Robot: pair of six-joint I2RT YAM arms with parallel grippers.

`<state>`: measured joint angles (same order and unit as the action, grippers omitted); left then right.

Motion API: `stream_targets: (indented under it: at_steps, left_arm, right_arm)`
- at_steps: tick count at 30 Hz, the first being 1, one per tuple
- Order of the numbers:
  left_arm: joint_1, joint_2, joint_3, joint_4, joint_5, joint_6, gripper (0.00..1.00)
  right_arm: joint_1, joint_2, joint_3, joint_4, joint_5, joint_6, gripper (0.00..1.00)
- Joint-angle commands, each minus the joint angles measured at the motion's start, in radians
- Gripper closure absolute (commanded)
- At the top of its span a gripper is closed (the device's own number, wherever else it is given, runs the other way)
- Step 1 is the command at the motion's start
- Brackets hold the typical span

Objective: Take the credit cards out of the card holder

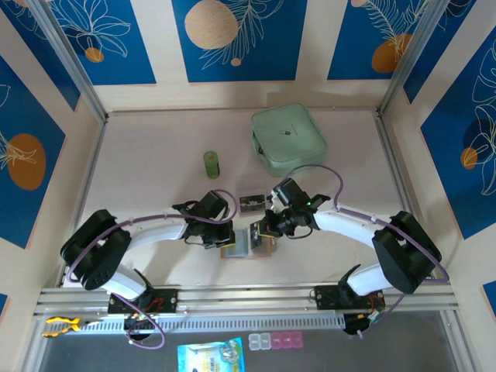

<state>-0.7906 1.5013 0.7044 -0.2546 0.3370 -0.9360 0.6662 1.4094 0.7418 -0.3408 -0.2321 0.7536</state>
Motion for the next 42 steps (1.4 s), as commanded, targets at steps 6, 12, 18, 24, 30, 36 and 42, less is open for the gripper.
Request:
stream_targets:
  at_steps: [6,12,18,24,30,36,42]
  left_arm:
    - [-0.003,-0.044,0.019,-0.035,-0.012,0.007,0.97]
    - [-0.003,-0.078,-0.002,-0.036,-0.033,-0.001,0.97]
    - [0.003,-0.097,-0.003,-0.07,-0.048,0.014,0.97]
    - [0.015,-0.117,-0.018,-0.081,-0.061,0.013,0.97]
    - [0.032,-0.137,-0.035,-0.102,-0.074,0.018,0.97]
    - [0.057,-0.158,-0.055,-0.101,-0.071,0.021,0.96]
    - [0.072,-0.155,-0.065,-0.107,-0.069,0.028,0.96]
  right_arm:
    - [-0.033,-0.035,0.157,-0.197,0.032,-0.453,1.0]
    - [-0.052,-0.01,0.276,-0.291,0.036,-0.86,1.0]
    - [-0.057,0.084,0.441,-0.432,0.109,-1.282,1.0]
    - [-0.066,0.247,0.669,-0.611,0.167,-1.526,1.0]
    - [-0.084,0.391,0.835,-0.716,0.18,-1.661,1.0]
    - [-0.097,0.485,0.914,-0.738,0.19,-1.713,1.0]
    - [-0.104,0.558,0.95,-0.771,0.161,-1.731,1.0]
